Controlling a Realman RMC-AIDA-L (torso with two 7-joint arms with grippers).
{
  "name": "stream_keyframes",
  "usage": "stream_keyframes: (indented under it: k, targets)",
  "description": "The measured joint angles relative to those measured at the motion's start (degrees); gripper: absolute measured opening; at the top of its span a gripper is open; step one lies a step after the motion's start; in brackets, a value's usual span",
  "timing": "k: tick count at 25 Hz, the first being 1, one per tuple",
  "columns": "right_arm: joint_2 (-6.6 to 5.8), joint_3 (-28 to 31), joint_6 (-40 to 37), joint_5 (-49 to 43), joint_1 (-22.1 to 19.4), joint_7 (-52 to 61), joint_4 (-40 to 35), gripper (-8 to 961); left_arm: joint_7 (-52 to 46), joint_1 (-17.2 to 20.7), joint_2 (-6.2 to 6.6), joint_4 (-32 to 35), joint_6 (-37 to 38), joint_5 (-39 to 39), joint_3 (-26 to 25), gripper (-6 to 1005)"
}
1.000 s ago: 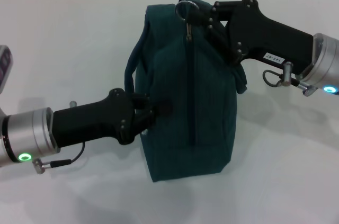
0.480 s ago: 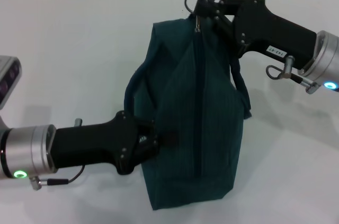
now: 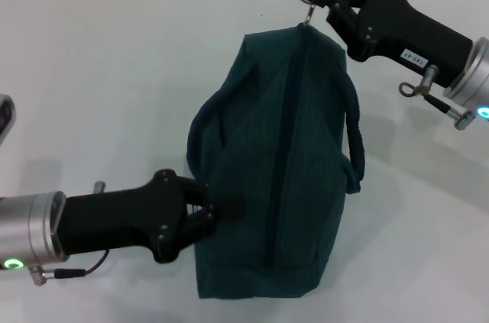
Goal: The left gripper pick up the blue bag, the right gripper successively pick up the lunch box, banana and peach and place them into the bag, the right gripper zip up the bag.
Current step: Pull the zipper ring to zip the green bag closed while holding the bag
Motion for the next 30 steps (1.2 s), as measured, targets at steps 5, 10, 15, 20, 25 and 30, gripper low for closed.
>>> stream_keyframes:
  k: [5,10,15,20,25,30]
  targets:
    - [-0.04,1.0,-1.0,0.7,-1.1,3.0,-0.2,9,-0.3,0.3,-0.1,0.0,-1.8,-0.2,-4.6,126]
    - [-0.11,1.0,-5.8,2.6,-2.6,8.4,-0.3,8,-1.0,0.2,-0.41,0.0,-6.2,-0.2,-10.0,144]
    - [0.0,1.0,-6.7,3.2,-2.9,13.0,0.0,8,-1.3,-0.2,-0.51,0.0,-8.6,-0.4,-12.0,162]
    - [0.09,1.0,-6.5,4.7,-2.8,15.8,1.0,8,-0.8,-0.1,-0.5,0.2,-9.0,-1.4,-12.1,179]
    - [0.1,1.0,-6.4,5.7,-2.4,16.9,2.2,8,-5.7,0.3,-0.77,4.3,-9.3,-2.3,-12.7,369]
    - [0.21,1.0,-6.2,5.9,-2.4,17.4,3.0,8,-15.9,-0.2,-0.9,16.2,-9.1,-2.0,-11.0,582]
